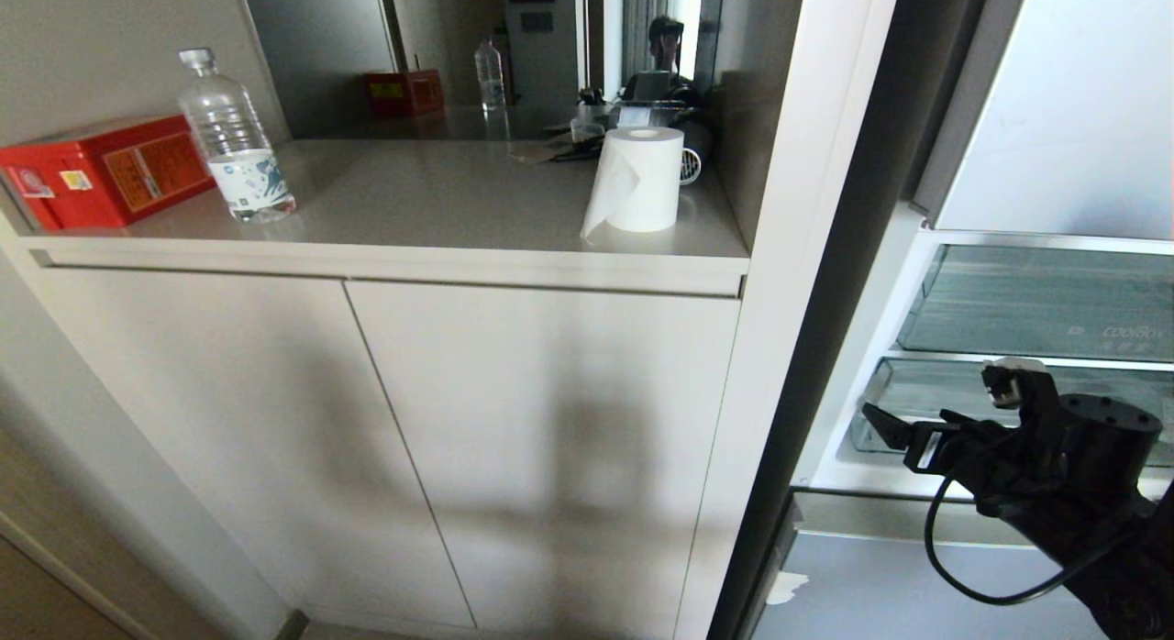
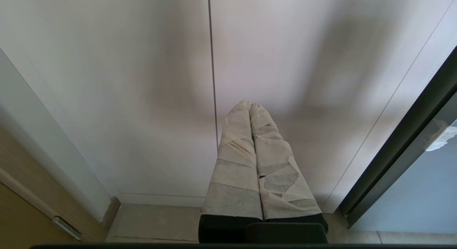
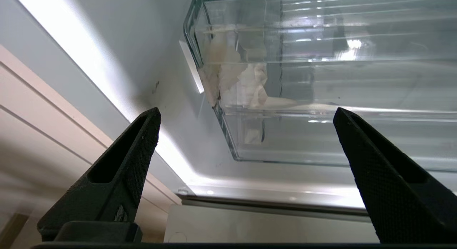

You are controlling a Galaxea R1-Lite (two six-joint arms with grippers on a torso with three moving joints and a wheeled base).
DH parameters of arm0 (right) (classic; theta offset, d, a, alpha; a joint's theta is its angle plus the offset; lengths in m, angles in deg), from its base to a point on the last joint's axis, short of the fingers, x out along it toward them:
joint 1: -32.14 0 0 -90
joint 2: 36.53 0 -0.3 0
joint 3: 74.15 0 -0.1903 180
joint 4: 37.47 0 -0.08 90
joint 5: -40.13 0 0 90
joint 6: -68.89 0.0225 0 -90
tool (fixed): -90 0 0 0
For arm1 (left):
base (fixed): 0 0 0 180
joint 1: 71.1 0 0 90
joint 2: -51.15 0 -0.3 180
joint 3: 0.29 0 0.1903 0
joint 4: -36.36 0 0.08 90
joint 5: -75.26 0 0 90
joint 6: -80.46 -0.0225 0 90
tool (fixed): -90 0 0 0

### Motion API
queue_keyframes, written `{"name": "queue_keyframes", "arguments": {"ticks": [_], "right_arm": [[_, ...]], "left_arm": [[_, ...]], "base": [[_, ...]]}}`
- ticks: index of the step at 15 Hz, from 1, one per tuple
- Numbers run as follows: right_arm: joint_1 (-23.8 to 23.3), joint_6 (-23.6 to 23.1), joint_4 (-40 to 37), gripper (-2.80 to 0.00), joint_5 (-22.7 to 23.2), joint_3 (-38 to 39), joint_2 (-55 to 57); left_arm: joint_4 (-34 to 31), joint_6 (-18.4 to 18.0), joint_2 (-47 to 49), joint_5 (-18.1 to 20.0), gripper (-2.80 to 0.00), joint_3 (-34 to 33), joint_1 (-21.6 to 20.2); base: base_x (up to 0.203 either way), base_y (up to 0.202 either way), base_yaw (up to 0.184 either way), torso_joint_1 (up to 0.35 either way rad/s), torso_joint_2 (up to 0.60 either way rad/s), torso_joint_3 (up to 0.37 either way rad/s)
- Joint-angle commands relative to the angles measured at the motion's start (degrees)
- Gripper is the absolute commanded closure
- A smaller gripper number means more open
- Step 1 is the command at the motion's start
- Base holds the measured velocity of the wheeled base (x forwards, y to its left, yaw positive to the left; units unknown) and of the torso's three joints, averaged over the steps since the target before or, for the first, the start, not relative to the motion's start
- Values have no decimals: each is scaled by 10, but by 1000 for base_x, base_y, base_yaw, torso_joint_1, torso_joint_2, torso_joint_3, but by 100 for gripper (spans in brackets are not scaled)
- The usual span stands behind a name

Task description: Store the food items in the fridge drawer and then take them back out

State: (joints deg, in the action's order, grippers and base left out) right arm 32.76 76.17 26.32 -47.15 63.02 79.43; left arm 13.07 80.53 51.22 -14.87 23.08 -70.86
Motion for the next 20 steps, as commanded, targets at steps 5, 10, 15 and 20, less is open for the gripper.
{"name": "queue_keyframes", "arguments": {"ticks": [5, 10, 15, 20], "right_arm": [[11, 0, 5, -214, -15, -15, 11], [25, 0, 5, 0, -26, -30, 17], [50, 1, 5, 0, -31, -23, 17], [60, 3, 5, 0, -41, 0, -2]], "left_arm": [[0, 0, 0, 0, 0, 0, -1], [0, 0, 0, 0, 0, 0, 0], [0, 0, 0, 0, 0, 0, 0], [0, 0, 0, 0, 0, 0, 0]], "base": [[0, 0, 0, 0, 0, 0], [0, 0, 0, 0, 0, 0], [0, 0, 0, 0, 0, 0], [0, 0, 0, 0, 0, 0]]}}
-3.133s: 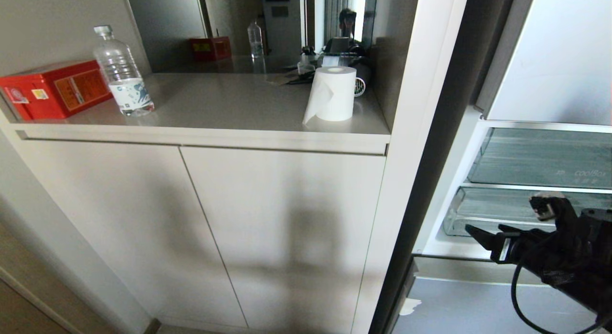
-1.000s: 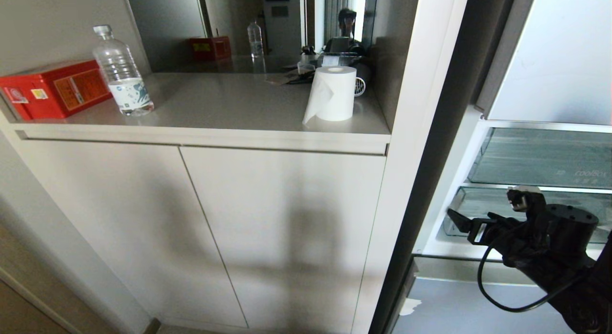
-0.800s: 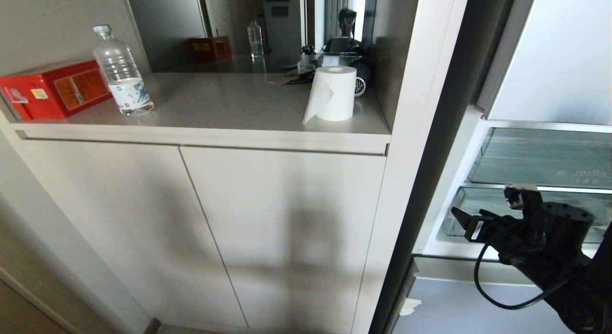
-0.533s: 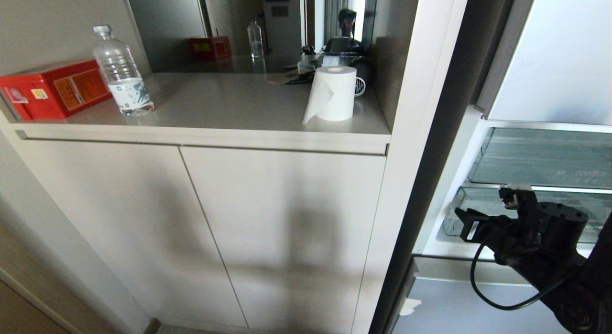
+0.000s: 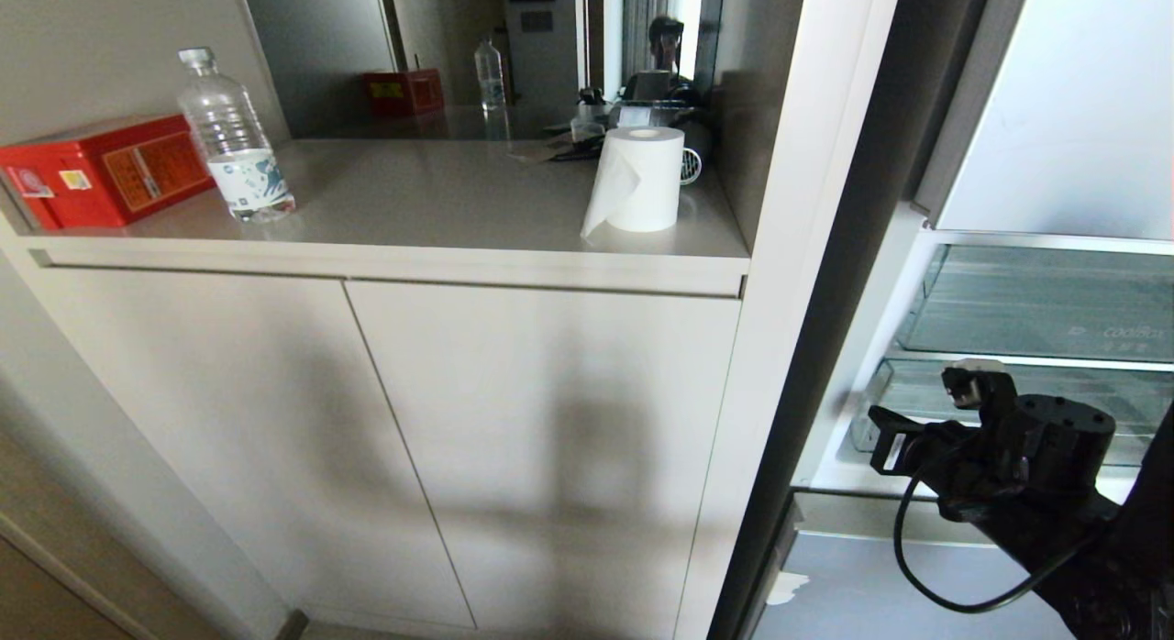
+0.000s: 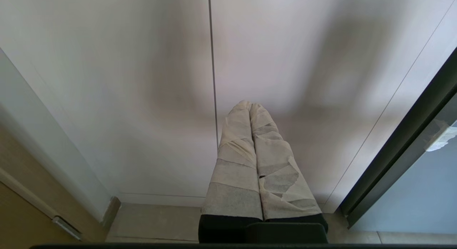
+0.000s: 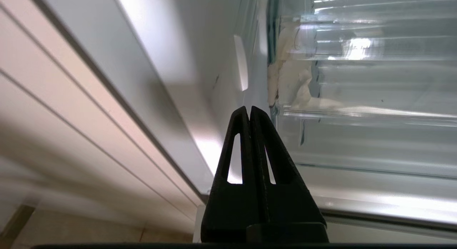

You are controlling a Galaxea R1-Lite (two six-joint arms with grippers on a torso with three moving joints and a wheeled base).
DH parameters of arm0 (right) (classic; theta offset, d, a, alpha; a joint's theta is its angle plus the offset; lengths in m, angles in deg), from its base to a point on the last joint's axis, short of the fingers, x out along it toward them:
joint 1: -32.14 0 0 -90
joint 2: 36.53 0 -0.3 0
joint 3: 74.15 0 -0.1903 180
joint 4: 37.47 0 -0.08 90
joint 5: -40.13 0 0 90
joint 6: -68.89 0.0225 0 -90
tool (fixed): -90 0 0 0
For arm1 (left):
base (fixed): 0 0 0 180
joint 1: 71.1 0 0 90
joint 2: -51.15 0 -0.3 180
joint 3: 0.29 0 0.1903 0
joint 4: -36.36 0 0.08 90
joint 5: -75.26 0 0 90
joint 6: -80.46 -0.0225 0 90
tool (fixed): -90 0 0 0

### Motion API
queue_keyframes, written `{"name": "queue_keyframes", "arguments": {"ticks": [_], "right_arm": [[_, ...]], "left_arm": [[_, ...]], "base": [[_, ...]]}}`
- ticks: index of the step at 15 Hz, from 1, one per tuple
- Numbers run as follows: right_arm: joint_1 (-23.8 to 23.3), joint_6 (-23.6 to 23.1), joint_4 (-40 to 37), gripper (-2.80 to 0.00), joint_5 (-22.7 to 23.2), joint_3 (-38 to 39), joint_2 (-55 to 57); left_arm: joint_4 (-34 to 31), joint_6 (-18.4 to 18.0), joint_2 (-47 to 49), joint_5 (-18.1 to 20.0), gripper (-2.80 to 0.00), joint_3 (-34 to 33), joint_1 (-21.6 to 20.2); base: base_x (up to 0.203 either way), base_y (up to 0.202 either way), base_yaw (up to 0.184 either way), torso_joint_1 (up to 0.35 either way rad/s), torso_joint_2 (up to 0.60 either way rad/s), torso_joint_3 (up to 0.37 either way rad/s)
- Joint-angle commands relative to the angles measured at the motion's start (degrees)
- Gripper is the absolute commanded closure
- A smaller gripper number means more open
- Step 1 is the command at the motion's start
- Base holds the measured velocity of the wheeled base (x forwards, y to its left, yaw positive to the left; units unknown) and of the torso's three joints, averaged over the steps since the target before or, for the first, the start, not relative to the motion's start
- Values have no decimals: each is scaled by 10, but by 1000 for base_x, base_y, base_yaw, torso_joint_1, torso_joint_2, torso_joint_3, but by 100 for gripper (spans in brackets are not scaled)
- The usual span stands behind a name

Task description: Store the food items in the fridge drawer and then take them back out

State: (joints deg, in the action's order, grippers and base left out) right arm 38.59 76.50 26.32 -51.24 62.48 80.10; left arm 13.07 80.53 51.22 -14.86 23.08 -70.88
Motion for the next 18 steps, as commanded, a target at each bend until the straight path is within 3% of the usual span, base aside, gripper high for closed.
{"name": "queue_keyframes", "arguments": {"ticks": [1, 7, 8, 18], "right_arm": [[3, 6, 5, 0, 0, 13, -19], [2, 20, 5, 0, -25, 40, -33], [2, 20, 5, -280, -28, 46, -36], [-6, 19, 5, -280, -29, 13, -16]], "left_arm": [[0, 0, 0, 0, 0, 0, 0], [0, 0, 0, 0, 0, 0, 0], [0, 0, 0, 0, 0, 0, 0], [0, 0, 0, 0, 0, 0, 0]], "base": [[0, 0, 0, 0, 0, 0], [0, 0, 0, 0, 0, 0], [0, 0, 0, 0, 0, 0], [0, 0, 0, 0, 0, 0]]}}
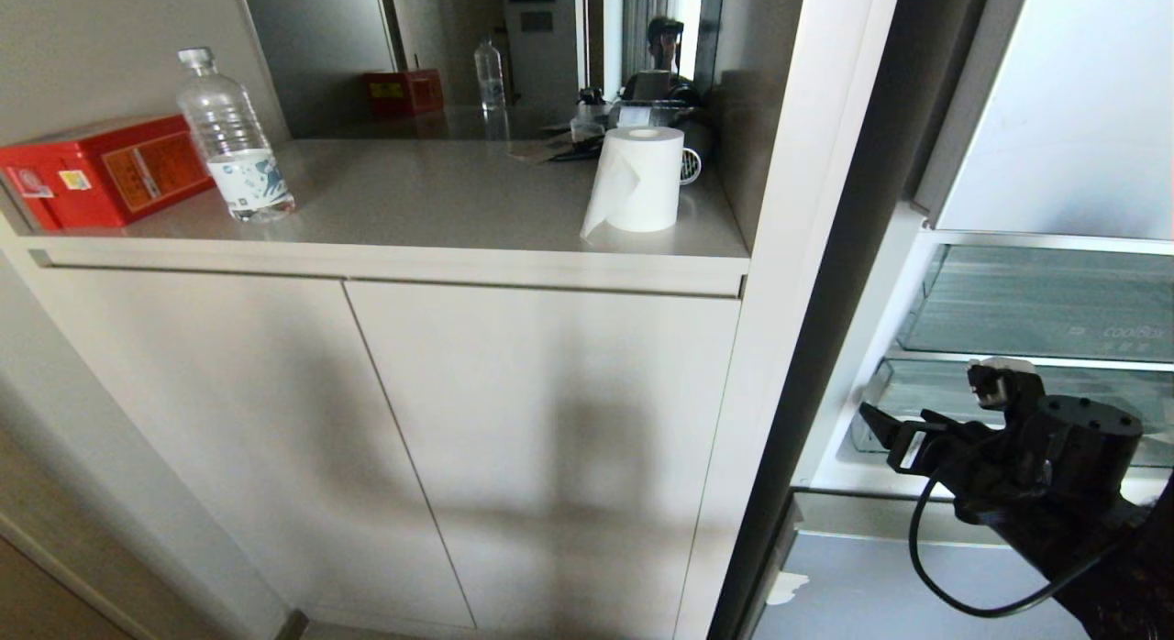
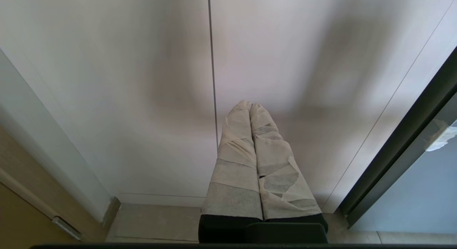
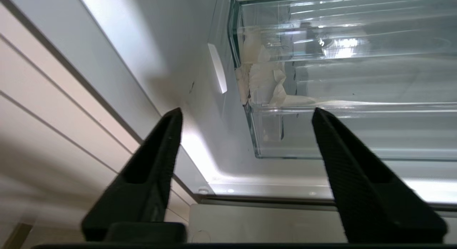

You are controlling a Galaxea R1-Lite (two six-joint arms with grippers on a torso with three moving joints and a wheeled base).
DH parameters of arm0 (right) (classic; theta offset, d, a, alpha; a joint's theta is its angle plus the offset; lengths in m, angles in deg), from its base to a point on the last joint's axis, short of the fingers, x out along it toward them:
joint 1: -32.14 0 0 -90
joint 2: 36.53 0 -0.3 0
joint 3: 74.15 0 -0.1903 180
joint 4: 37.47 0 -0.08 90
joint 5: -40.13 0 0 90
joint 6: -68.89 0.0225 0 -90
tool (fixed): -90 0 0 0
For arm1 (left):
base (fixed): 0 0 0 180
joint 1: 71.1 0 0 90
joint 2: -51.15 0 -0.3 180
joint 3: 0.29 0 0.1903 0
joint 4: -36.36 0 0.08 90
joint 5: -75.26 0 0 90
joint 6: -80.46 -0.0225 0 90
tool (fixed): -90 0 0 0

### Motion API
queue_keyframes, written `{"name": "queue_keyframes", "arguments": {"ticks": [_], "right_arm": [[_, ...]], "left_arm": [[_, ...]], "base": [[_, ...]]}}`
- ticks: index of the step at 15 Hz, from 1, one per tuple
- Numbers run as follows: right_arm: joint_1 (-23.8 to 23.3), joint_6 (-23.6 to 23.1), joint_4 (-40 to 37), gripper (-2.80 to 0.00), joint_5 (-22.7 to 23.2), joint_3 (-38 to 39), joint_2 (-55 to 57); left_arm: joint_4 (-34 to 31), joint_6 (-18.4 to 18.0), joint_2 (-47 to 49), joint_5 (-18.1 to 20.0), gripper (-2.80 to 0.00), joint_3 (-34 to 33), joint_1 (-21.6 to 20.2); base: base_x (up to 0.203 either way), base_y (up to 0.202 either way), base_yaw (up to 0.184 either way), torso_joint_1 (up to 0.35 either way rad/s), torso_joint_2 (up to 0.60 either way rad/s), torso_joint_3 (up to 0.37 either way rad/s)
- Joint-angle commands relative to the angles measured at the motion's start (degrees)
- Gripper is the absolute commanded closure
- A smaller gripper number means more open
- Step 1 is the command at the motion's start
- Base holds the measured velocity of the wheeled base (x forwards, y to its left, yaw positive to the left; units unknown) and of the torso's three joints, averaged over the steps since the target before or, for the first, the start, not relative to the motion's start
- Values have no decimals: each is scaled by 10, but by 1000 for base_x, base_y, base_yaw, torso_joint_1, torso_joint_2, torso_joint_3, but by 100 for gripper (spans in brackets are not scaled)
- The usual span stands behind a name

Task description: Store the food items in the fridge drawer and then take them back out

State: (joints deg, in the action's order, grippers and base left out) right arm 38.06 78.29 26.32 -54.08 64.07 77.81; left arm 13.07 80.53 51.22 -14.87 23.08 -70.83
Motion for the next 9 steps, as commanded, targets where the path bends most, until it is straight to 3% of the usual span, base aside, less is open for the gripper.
{"name": "queue_keyframes", "arguments": {"ticks": [1, 9], "right_arm": [[-2, 0, 5, -280, -1, -8, 11], [-33, -2, 5, -280, 0, -15, 18]], "left_arm": [[0, 0, 0, 0, 0, 0, -1], [0, 0, 0, 0, 0, 0, -1]], "base": [[0, 0, 0, 0, 0, 0], [0, 0, 0, 0, 0, 0]]}}
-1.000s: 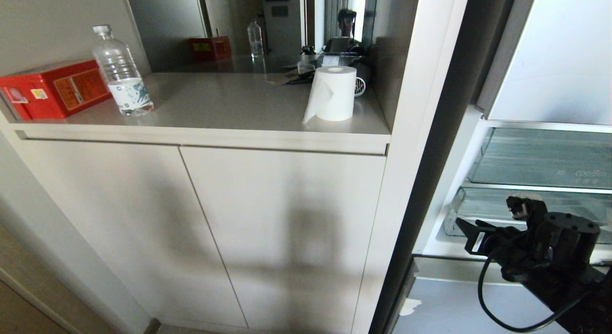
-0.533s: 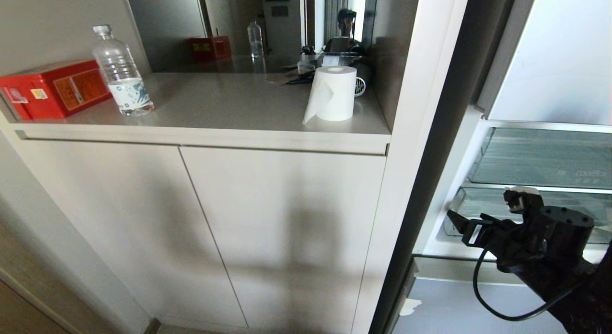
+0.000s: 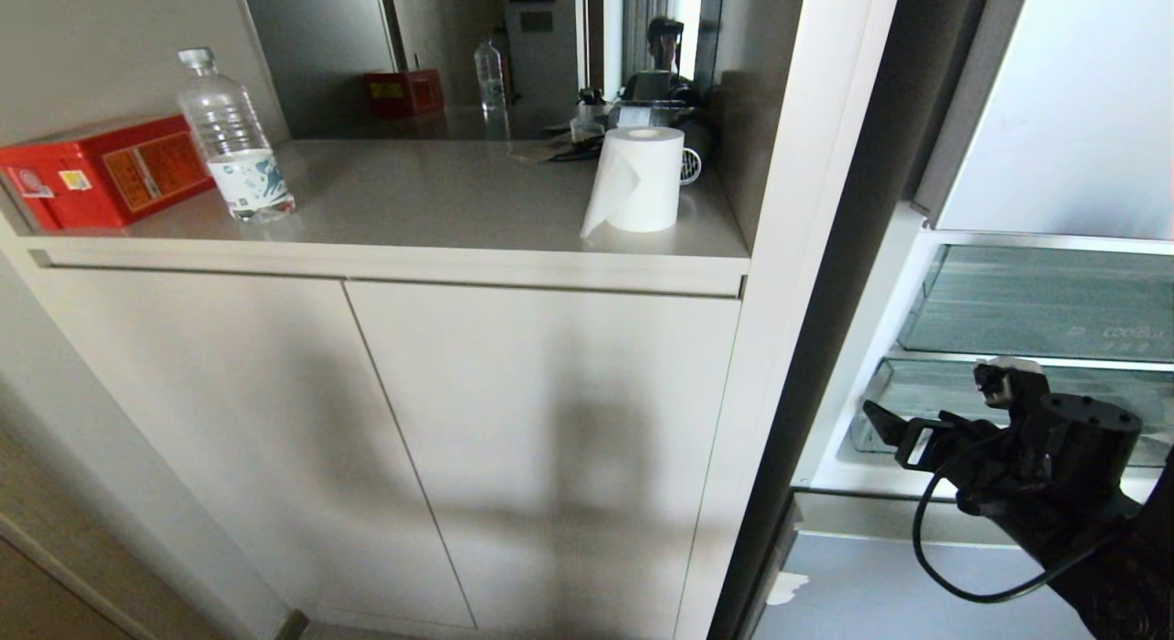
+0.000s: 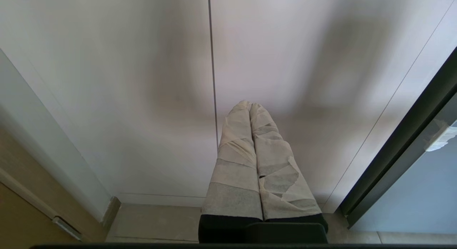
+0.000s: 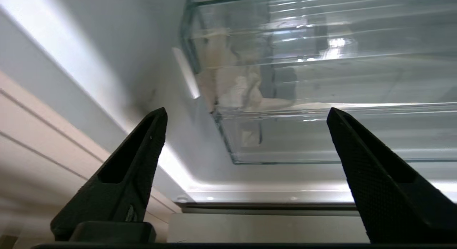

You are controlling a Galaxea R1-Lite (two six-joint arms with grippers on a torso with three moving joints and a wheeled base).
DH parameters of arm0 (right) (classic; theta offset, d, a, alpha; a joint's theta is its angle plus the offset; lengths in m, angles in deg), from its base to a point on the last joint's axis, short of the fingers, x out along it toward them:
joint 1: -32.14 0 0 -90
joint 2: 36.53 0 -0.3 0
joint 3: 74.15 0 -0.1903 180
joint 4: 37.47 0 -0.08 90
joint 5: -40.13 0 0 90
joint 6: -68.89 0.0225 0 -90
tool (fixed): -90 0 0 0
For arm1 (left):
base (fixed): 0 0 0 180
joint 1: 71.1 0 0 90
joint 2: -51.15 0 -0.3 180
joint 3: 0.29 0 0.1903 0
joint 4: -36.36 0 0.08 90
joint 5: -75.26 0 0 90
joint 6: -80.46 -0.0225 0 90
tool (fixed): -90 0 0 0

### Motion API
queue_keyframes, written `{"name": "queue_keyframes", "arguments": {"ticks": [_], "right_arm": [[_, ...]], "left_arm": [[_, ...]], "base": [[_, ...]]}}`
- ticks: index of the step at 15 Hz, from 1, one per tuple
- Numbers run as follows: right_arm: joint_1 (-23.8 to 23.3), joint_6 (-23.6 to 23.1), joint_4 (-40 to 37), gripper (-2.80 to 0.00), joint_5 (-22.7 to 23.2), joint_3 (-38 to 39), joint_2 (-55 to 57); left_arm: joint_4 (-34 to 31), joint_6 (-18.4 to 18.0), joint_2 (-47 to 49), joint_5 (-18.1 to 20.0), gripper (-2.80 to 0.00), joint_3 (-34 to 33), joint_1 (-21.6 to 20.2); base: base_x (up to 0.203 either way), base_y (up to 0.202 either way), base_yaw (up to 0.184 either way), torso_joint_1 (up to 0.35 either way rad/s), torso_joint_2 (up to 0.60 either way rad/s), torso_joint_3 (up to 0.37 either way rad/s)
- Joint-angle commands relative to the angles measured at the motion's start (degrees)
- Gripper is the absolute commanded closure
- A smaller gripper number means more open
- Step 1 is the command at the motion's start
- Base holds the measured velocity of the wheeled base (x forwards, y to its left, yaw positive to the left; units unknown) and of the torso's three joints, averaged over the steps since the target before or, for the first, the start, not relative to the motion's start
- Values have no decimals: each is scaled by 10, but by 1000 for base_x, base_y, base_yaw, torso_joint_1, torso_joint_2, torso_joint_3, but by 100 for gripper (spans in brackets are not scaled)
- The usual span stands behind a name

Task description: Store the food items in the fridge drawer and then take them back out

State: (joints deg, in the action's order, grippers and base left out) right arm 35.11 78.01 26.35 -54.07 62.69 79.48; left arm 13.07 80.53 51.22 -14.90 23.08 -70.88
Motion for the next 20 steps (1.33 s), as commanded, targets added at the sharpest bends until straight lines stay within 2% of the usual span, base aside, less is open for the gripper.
{"name": "queue_keyframes", "arguments": {"ticks": [1, 10, 11, 13, 17, 20], "right_arm": [[-4, 1, 5, -280, 1, -5, 2], [-3, 0, 5, -280, 1, -45, 30], [-1, 1, 5, 0, 1, -46, 33], [5, 1, 5, 0, 3, -43, 34], [49, 1, 5, 0, -6, -44, 33], [56, 2, 5, 0, -11, -44, 37]], "left_arm": [[0, 0, 0, 0, 0, 0, 0], [0, 0, 0, 0, 0, 0, 0], [0, 0, 0, 0, 0, 0, 0], [0, 0, 0, 0, 0, 0, 0], [0, 0, 0, 0, 0, 0, 0], [0, 0, 0, 0, 0, 0, 0]], "base": [[0, 0, 0, 0, 0, 0], [0, 0, 0, 0, 0, 0], [0, 0, 0, 0, 0, 0], [0, 0, 0, 0, 0, 0], [0, 0, 0, 0, 0, 0], [0, 0, 0, 0, 0, 0]]}}
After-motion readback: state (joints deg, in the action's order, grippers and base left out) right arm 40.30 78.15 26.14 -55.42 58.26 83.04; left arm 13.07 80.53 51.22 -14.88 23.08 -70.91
